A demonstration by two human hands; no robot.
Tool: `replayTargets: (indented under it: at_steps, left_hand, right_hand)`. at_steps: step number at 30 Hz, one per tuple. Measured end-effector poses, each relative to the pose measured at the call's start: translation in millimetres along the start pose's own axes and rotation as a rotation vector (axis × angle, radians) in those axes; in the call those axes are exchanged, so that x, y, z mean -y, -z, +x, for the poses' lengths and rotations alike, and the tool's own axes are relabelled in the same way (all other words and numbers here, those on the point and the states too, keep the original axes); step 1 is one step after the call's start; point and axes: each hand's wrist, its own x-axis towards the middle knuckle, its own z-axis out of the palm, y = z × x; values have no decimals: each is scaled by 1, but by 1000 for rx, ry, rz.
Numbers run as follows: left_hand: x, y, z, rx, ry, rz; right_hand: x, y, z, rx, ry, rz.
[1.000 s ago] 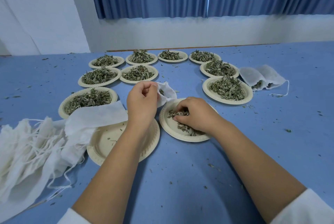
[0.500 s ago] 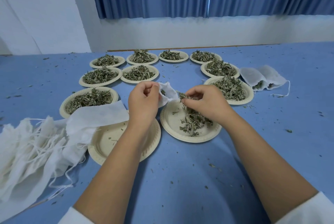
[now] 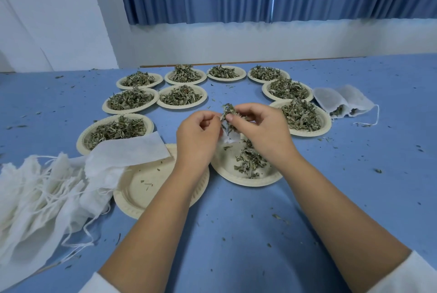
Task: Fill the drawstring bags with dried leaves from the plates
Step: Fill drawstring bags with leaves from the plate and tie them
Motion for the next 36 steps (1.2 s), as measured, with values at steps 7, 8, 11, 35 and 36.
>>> replayTargets:
  at_steps: [7,8,11,35,36]
  left_hand:
    - [0,1,2,5,65,-121]
    - [0,1,2,8,67,-127]
    - [0,0,1,22,39,-89]
    - [1,-1,0,46,10,-32]
    - [1,-1,-1,54,2,-18]
  right_hand:
    - [-9,-2,-1,31,91,-300]
    - [-10,-1,-1,47,120,-392]
    - [-10,0,-2,123,161,-564]
    - [-12,-1,-4,241,147,-589]
    - [-14,-2,-4,295,124,-630]
